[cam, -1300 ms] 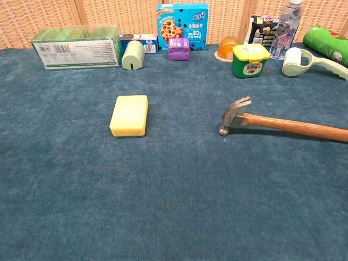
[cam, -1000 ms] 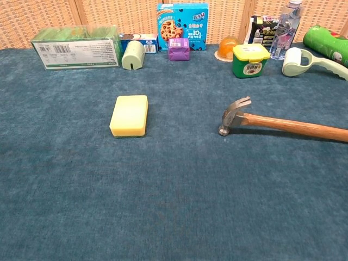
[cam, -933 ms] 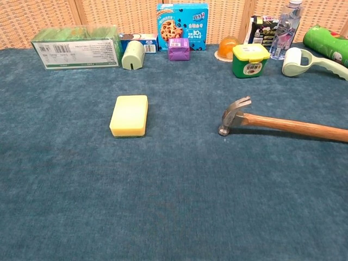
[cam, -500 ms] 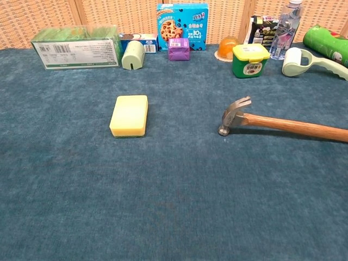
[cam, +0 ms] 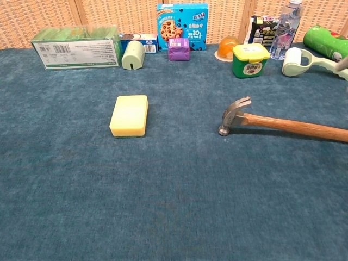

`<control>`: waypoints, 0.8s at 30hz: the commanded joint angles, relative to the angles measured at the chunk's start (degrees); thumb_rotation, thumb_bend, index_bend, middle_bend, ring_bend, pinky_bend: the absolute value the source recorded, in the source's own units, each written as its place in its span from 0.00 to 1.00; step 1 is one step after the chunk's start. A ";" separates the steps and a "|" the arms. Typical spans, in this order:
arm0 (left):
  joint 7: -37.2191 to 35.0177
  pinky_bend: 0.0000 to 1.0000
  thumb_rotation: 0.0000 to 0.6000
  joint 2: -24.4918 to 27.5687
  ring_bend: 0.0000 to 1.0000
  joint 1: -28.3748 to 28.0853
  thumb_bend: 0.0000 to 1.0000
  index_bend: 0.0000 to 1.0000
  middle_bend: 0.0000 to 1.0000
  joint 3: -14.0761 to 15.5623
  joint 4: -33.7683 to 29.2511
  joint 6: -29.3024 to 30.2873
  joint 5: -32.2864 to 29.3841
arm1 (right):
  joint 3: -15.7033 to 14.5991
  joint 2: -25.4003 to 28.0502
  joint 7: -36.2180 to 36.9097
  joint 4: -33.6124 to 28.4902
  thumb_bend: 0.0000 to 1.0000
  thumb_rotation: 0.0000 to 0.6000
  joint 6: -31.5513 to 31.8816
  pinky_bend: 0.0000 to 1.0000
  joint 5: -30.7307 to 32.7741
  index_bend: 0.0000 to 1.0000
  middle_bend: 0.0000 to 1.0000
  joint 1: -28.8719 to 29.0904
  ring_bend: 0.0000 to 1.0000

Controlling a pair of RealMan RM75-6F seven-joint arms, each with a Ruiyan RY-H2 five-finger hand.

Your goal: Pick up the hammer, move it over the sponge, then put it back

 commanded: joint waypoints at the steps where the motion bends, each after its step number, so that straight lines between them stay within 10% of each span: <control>1: 0.58 0.19 1.00 0.50 0.26 -0.53 0.22 0.45 0.37 -0.28 -0.62 -0.55 -0.26 | 1.21 -2.43 -2.71 0.06 0.27 1.00 -4.82 0.42 3.89 0.20 0.36 4.00 0.36; 24: -1.83 0.19 1.00 0.91 0.26 -0.77 0.22 0.45 0.37 -0.03 1.30 -0.53 -1.09 | 2.77 -14.20 -15.06 8.78 0.28 1.00 -11.54 0.38 18.49 0.21 0.37 13.48 0.34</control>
